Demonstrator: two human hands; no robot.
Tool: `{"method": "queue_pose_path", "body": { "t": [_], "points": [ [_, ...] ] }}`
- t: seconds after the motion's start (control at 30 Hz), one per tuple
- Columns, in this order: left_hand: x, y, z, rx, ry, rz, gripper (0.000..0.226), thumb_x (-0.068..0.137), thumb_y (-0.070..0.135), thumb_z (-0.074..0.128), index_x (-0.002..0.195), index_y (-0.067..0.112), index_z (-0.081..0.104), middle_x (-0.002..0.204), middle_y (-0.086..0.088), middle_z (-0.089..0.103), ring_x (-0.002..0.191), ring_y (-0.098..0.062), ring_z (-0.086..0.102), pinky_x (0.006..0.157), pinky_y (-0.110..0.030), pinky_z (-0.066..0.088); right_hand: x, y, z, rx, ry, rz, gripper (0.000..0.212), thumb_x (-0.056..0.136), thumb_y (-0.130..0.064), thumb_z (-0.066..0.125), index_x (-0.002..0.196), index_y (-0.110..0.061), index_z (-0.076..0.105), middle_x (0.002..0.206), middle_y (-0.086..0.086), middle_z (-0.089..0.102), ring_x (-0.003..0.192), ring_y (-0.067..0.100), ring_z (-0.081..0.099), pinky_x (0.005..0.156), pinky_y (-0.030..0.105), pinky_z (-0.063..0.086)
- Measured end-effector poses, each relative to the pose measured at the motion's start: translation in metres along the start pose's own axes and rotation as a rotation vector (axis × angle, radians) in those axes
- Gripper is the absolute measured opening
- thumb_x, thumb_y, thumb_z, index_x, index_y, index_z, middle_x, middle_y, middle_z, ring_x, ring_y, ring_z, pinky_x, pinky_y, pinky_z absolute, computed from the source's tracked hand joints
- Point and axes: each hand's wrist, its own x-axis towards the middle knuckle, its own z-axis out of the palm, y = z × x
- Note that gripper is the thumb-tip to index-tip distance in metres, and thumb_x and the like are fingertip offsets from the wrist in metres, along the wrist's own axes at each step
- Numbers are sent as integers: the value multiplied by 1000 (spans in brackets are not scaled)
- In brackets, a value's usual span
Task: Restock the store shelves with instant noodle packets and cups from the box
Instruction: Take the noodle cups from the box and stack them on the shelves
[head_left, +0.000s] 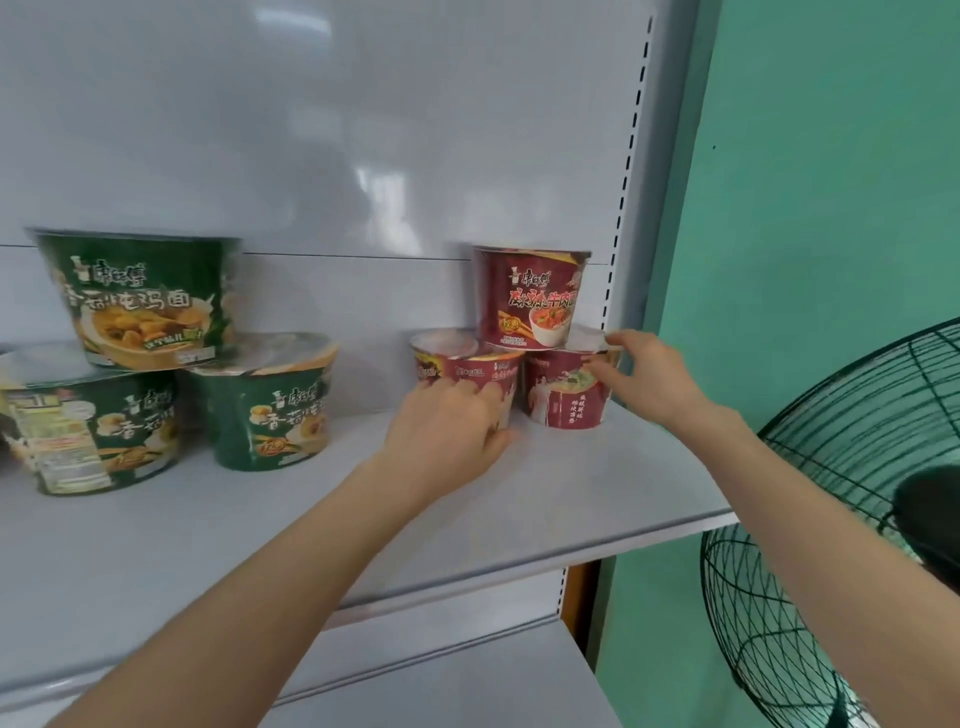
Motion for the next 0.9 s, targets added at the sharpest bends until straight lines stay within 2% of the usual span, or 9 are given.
{"method": "queue_pose_path", "body": {
  "t": [0.07, 0.2, 0.37, 0.63, 0.73, 0.83, 0.9],
  "points": [
    [10, -1, -2, -31, 52, -65, 39, 90, 39, 45, 106, 5, 58, 103, -15, 65, 96, -35, 61, 75, -37, 46, 11, 6, 4, -3, -6, -31, 48, 88, -26, 58, 129, -3, 49, 131, 16, 53, 119, 29, 50, 93, 34, 41],
    [30, -3, 3, 85, -45, -191, 48, 92, 41, 44, 129, 9, 43, 130, -9, 52, 118, -29, 47, 92, -35, 39, 30, 13, 8, 26, -47, -109, 55, 86, -29, 61, 132, -3, 46, 136, 14, 50, 123, 27, 48, 96, 34, 40],
    [51, 0, 12, 137, -133, -295, 48, 91, 43, 47, 126, 9, 44, 130, -9, 51, 119, -28, 47, 98, -35, 36, 53, 22, 4, 136, -98, -156, 67, 84, -41, 61, 136, -6, 38, 141, 12, 44, 127, 27, 44, 97, 36, 40],
    [64, 14, 18, 93, -163, -449, 38, 93, 36, 48, 117, 6, 50, 124, -10, 54, 118, -27, 45, 88, -35, 42, 87, 15, -1, 475, -122, -225, 96, 76, -50, 66, 147, -16, 11, 151, 6, 30, 135, 24, 36, 108, 41, 34],
    [64, 13, 22, 34, -152, -466, 34, 92, 31, 52, 112, 4, 52, 119, -11, 56, 115, -28, 46, 88, -34, 41, 89, 11, 2, 583, -155, -250, 100, 76, -47, 67, 148, -17, 4, 151, 1, 30, 135, 20, 35, 108, 36, 31],
    [64, 8, 25, 11, -143, -448, 30, 91, 27, 53, 110, 5, 55, 116, -12, 58, 112, -28, 48, 85, -31, 38, 90, 11, 5, 699, -174, -249, 100, 77, -40, 69, 148, -21, 1, 148, -1, 36, 131, 16, 42, 98, 24, 34],
    [65, 7, 25, -8, -151, -448, 30, 91, 26, 53, 111, 4, 56, 115, -12, 58, 110, -28, 49, 83, -30, 38, 91, 11, 7, 761, -190, -248, 98, 78, -35, 70, 148, -23, 2, 146, -1, 39, 128, 15, 45, 94, 21, 35]
  ]
}}
